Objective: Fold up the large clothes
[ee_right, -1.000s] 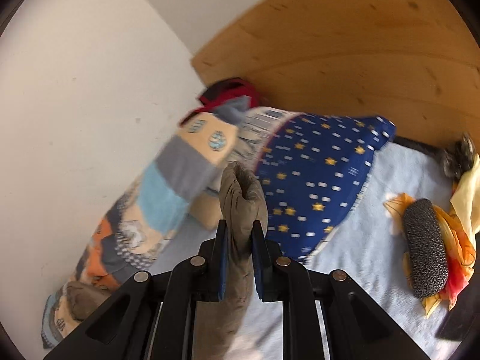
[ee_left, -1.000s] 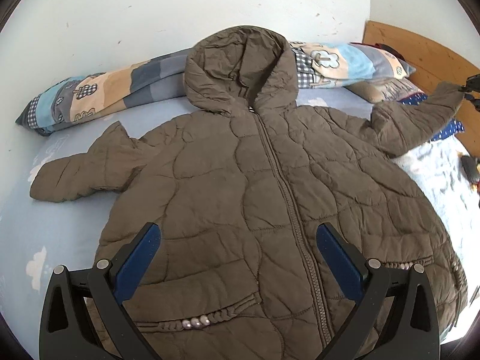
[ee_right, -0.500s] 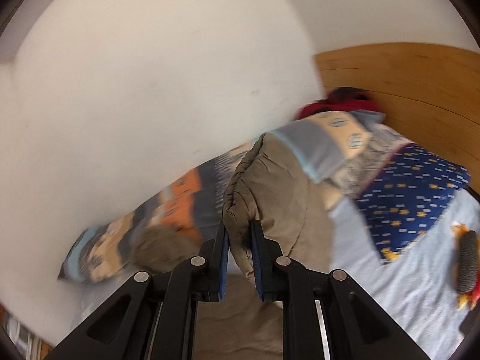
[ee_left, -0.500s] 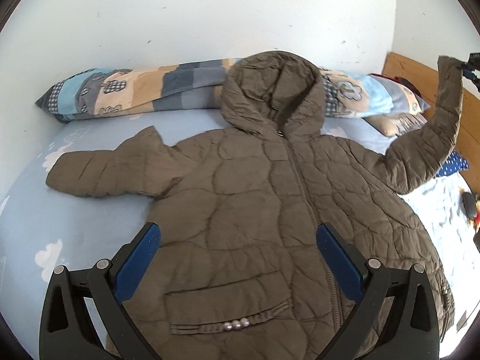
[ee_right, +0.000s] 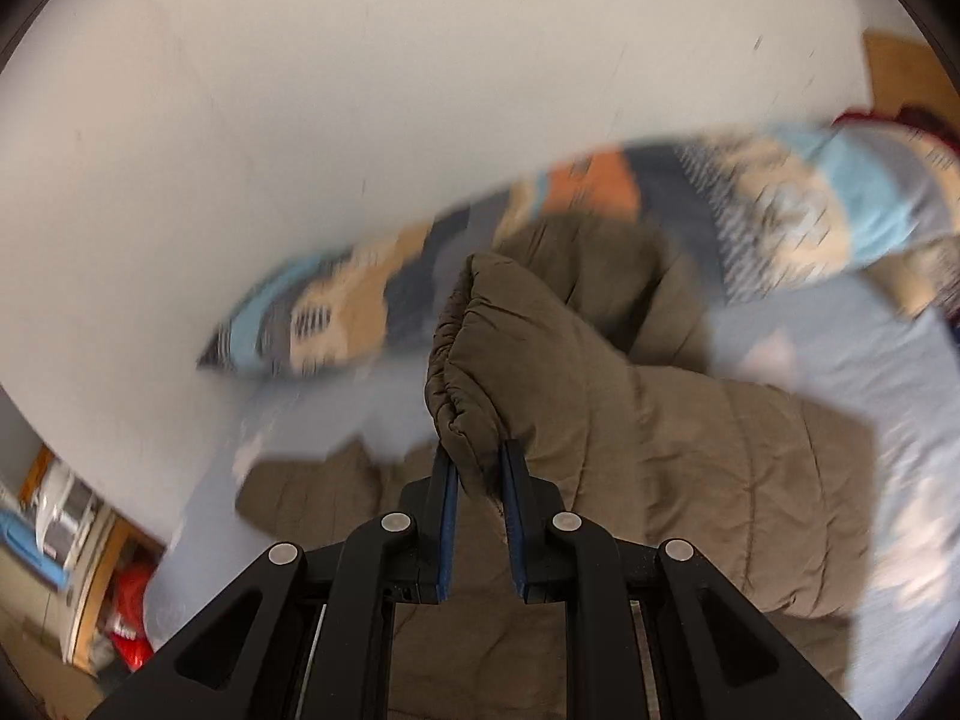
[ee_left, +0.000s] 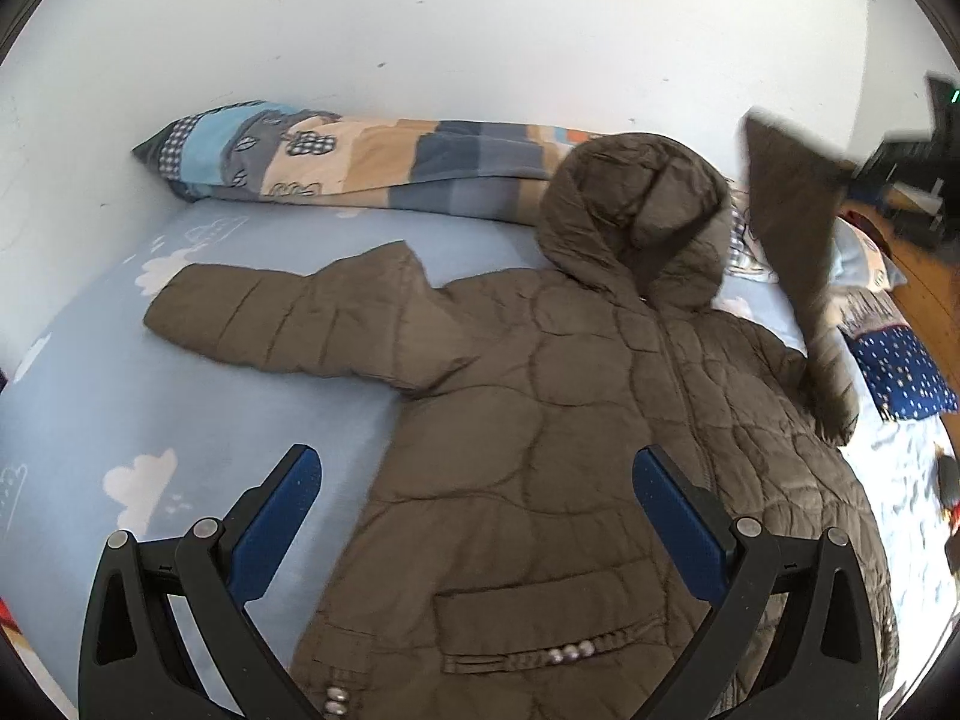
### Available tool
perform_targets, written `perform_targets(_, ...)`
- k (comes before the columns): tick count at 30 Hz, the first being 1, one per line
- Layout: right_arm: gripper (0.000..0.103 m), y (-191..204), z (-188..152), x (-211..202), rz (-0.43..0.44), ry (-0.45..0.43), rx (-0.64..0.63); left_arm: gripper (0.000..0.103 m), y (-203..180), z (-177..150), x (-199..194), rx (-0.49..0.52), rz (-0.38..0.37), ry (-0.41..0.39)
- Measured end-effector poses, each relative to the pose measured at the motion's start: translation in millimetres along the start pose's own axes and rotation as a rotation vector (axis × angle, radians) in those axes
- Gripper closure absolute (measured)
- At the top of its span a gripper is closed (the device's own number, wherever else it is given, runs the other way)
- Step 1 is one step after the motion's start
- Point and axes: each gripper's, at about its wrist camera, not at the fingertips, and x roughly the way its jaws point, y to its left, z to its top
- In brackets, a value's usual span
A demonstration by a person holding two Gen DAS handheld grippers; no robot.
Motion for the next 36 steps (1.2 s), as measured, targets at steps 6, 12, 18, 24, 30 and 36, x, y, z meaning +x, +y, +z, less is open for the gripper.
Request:
perform_targets(6,0.088,16,-87,115,0.009,0.196,0.021,0.000,12,2,4,-0.037,0.005,0.017)
perform_targets(12,0.077,27,-128,160,-0.032,0.288,-0.011,0.000,10,2,4,-0.030,0.007,0.020)
perform_targets(18,0.052,14,-109,108,0.164,0.243,0.000,0.000,10,2,7,-0.031,0.004,0.018)
perform_targets(24,0.045,-59,-69,59,-0.150,0.087,0.006,0.000,3,2,11,-0.028,0.002,0.033)
perform_targets(30,0.045,-169,-72,56,-0.470,0.126,0.099,0.000,-2,0,16,-0.009,0.006,0.037)
perform_targets(36,0.044,-226,-100,77,-0.469,0.251,0.205,0.000,-10,-3,25,0.010,0.009,0.060)
